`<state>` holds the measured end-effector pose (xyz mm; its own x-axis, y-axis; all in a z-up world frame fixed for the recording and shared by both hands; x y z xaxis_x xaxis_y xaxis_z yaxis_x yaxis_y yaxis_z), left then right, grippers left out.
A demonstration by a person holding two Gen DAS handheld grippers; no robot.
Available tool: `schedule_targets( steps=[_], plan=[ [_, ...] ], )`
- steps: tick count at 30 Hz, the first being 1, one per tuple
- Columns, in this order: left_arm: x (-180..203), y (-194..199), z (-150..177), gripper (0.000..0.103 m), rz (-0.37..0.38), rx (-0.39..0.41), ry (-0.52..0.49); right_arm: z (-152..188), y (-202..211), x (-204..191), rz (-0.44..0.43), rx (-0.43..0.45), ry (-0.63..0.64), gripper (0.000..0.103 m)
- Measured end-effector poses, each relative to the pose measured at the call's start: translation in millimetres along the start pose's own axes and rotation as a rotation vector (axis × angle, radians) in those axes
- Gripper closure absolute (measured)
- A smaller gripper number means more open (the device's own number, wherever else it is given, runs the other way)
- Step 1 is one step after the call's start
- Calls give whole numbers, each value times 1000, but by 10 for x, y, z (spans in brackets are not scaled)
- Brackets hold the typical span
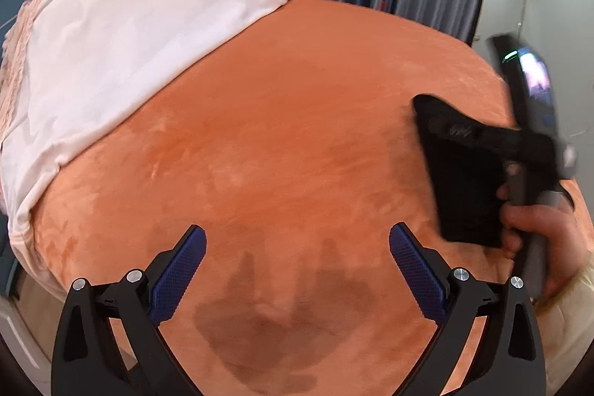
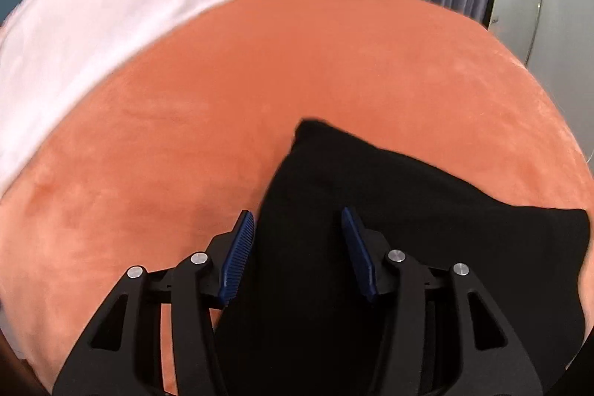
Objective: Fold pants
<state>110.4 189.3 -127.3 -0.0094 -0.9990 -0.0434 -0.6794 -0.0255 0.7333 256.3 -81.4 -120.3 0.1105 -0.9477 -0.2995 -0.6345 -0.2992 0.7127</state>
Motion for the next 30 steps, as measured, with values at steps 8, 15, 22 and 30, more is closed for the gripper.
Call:
schedule_targets(
  steps=[8, 15, 22, 30],
  plan=[
    [302, 157, -20, 6, 14, 18, -44, 217, 1272, 1948, 107, 207, -420, 44],
    [868, 193, -71, 6, 69, -13, -97, 341, 1259, 2407, 51, 117, -425, 58],
    [1165, 304, -79, 5, 7, -6, -182, 492, 1024, 2286, 84, 71, -338, 80],
    [1229, 160, -134, 5, -3, -44, -164, 918, 1032, 2344, 97, 49, -292, 79]
  ],
)
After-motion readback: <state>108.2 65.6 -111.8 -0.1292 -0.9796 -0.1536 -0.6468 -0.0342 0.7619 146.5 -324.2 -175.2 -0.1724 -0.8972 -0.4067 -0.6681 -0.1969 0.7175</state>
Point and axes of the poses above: each gripper's, at about its wrist camera, not at the fingertips, and y roughly against the way its jaws point, x to its right, z to its underside, the point moved 3 cm from there along -y, roughly the way its jaws point, and after that the axes turned 13 degrees about -y, right-handed, at the moved point
